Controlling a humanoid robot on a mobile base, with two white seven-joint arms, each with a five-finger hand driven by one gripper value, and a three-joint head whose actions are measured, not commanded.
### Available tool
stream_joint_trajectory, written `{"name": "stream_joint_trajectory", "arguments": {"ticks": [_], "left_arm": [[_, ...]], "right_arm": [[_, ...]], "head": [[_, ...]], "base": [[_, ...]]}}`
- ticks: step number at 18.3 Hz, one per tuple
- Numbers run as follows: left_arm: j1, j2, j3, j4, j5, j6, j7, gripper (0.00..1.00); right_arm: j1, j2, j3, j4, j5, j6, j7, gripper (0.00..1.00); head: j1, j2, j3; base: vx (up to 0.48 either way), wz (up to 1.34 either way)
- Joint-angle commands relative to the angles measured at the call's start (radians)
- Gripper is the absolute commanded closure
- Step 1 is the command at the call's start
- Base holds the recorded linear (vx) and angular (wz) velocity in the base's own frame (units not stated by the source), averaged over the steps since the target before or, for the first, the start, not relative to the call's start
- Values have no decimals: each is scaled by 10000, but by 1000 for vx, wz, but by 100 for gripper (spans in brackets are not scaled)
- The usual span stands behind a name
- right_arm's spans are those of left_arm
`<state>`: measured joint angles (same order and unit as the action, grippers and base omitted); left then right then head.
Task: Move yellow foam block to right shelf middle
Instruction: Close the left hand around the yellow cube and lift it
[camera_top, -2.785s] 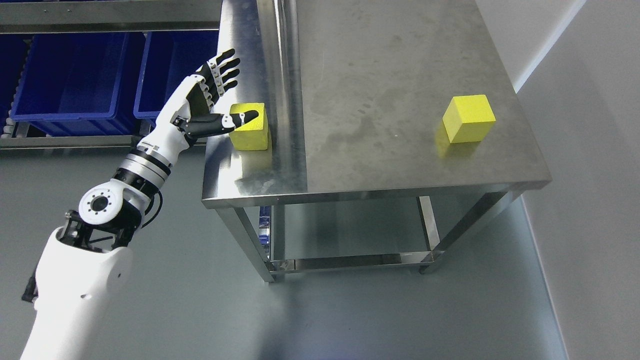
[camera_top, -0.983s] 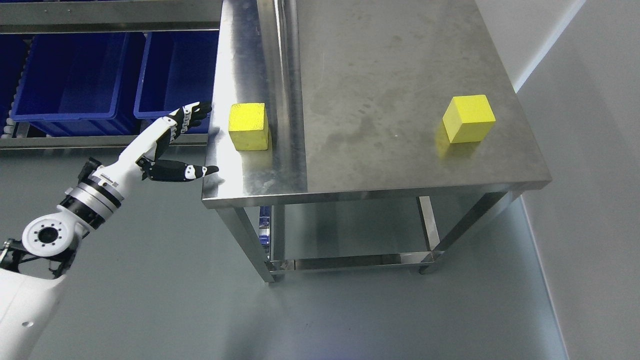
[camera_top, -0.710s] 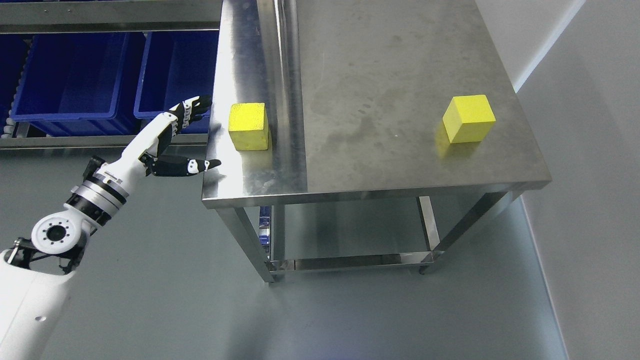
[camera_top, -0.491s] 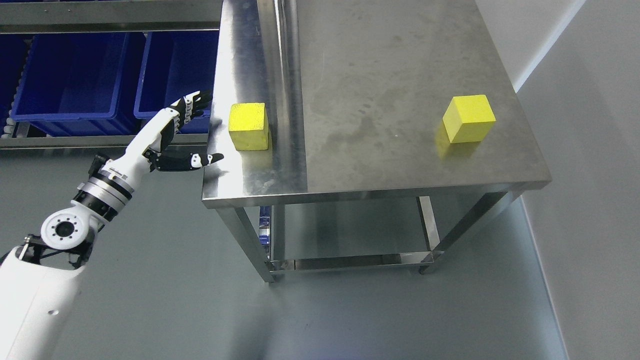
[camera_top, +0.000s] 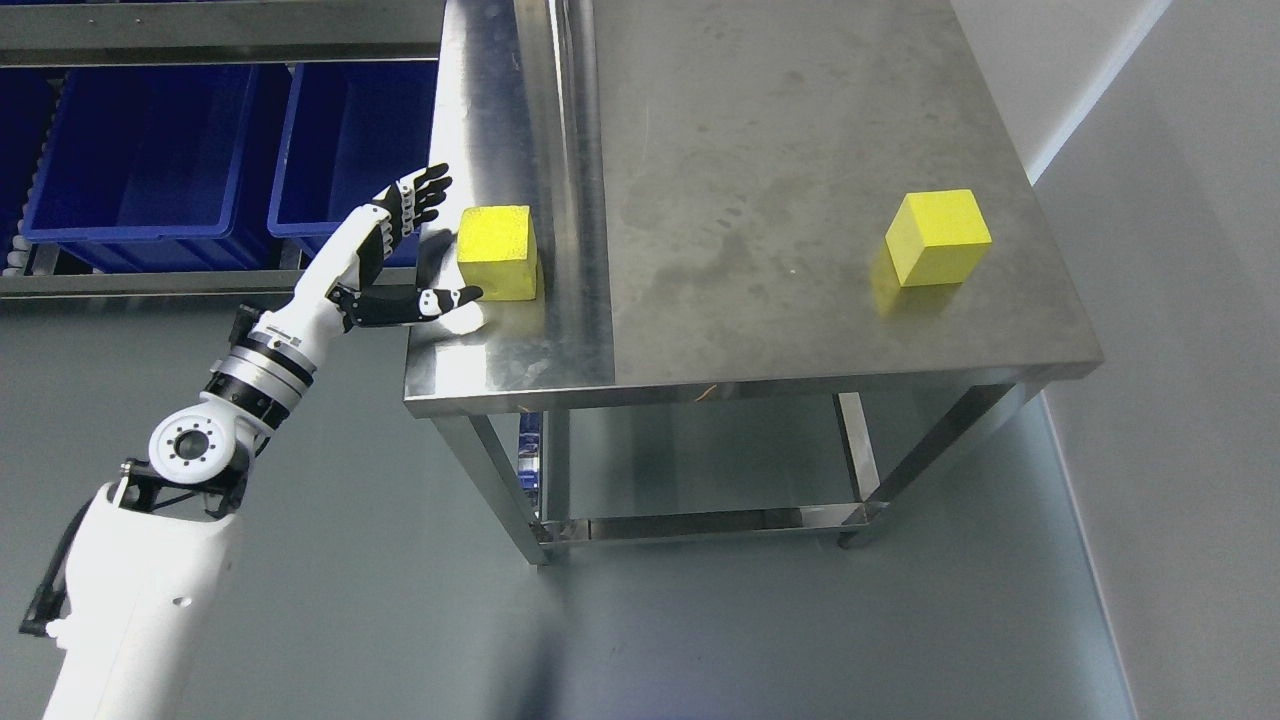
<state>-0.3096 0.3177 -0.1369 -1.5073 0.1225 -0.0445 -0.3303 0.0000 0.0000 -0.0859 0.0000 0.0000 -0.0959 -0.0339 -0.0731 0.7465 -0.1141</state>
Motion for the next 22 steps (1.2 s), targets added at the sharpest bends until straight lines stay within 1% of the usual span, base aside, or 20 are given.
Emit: {"name": "stream_joint_trajectory", "arguments": {"ticks": [1,5,8,9,11,13,16,17,18,21,22], "left_arm": [[-600,-1550,142,1250,-120,0,35,6],[-877,-1979,112,1466,-717,0,20,7],[-862,-2347,35,1513,-1178,0,-11,15],[-862,-2409,4,1513,-1210,0,-11,20],[-862,-2471,-103,1513,-1241,0,-11,36],[-877,-2471,-164,1513,-1271,0,-11,62],[-877,-2456,-165,1513,-1577,0,-11,85],[-893,-2456,-165,1513,-1593,0,-11,87],[-893,-2456,-149,1483,-1593,-30,20,87],[-954,-2471,-42,1360,-1578,-734,35,87],[-954,-2441,-12,1208,-1578,-812,35,87]], "right_arm": [[15,-175,0,-175,31,8,2,0],[15,-175,0,-175,31,8,2,0],[15,-175,0,-175,31,8,2,0],[15,-175,0,-175,31,8,2,0],[15,-175,0,-175,31,8,2,0],[15,-175,0,-175,31,8,2,0],[15,-175,0,-175,31,8,2,0],[15,-175,0,-175,31,8,2,0],[15,-175,0,-175,31,8,2,0],[15,-175,0,-175,31,8,2,0],[15,-175,0,-175,31,8,2,0]], "head": [[0,0,0],[0,0,0],[0,0,0],[0,0,0],[0,0,0],[0,0,0],[0,0,0],[0,0,0],[0,0,0],[0,0,0],[0,0,0]], "base": [[0,0],[0,0],[0,0],[0,0],[0,0],[0,0],[0,0],[0,0],[0,0],[0,0],[0,0]]}}
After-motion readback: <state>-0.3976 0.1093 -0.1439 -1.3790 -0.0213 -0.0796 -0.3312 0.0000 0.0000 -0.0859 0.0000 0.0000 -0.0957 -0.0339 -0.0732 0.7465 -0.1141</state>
